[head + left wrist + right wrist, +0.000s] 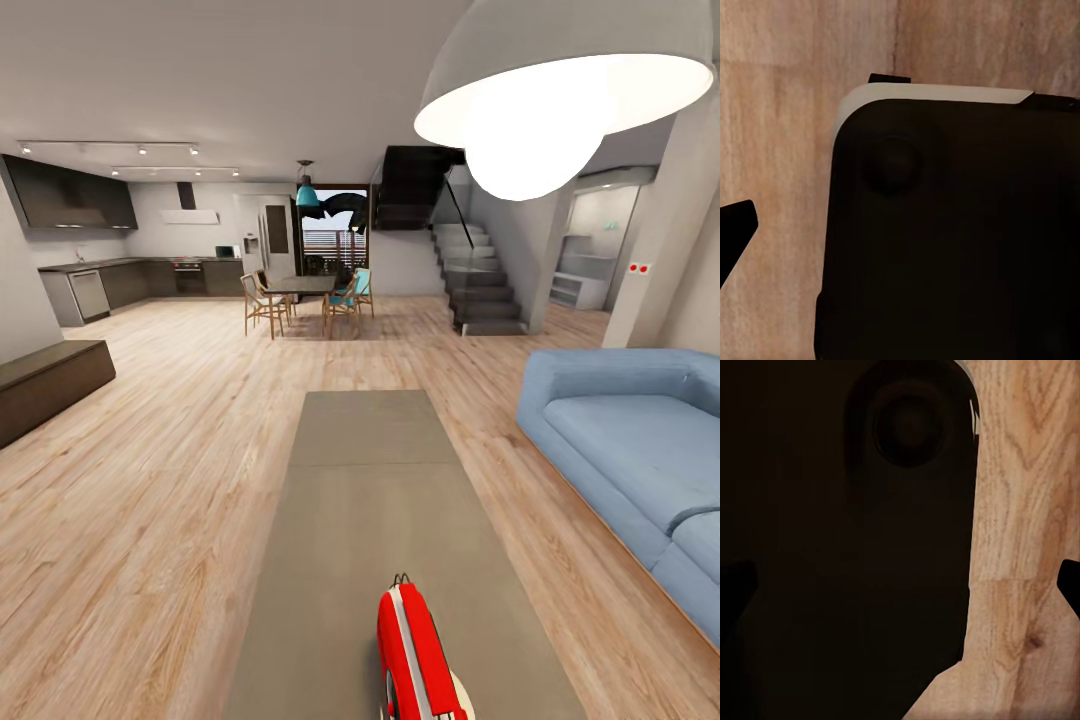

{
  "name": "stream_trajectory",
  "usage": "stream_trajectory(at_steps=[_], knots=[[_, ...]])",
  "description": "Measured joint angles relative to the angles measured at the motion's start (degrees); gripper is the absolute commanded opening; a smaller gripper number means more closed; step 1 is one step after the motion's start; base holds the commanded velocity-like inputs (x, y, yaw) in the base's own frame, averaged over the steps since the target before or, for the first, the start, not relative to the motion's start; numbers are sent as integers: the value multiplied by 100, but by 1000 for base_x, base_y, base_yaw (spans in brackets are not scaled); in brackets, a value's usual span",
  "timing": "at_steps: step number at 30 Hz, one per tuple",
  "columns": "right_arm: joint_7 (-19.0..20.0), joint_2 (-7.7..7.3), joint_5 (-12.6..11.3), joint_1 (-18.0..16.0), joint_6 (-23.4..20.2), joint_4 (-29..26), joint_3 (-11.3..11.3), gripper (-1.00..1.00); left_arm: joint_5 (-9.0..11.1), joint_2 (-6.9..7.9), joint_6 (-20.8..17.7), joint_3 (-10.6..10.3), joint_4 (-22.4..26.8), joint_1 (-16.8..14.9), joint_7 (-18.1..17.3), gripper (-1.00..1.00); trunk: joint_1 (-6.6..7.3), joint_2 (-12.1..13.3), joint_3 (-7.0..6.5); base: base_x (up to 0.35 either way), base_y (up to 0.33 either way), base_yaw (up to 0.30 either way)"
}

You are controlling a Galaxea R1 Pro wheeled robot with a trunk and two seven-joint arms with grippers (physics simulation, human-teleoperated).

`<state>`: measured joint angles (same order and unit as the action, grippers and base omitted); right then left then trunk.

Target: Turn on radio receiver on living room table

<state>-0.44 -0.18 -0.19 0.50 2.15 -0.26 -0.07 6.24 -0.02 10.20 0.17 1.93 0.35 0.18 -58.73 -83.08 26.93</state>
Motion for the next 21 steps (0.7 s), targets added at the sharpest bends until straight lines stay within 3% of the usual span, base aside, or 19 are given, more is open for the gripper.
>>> stream_trajectory(at_steps=[9, 21], knots=[[0, 0, 34, 0, -4, 0, 13, 100, 0, 1, -3, 8, 0, 0, 0, 100, 0, 0, 0, 0, 0, 0], [0, 0, 43, -1, -4, 0, 18, 100, 0, 7, -19, 9, 0, 0, -11, 100, 263, 480, -215, 0, 0, 0]])
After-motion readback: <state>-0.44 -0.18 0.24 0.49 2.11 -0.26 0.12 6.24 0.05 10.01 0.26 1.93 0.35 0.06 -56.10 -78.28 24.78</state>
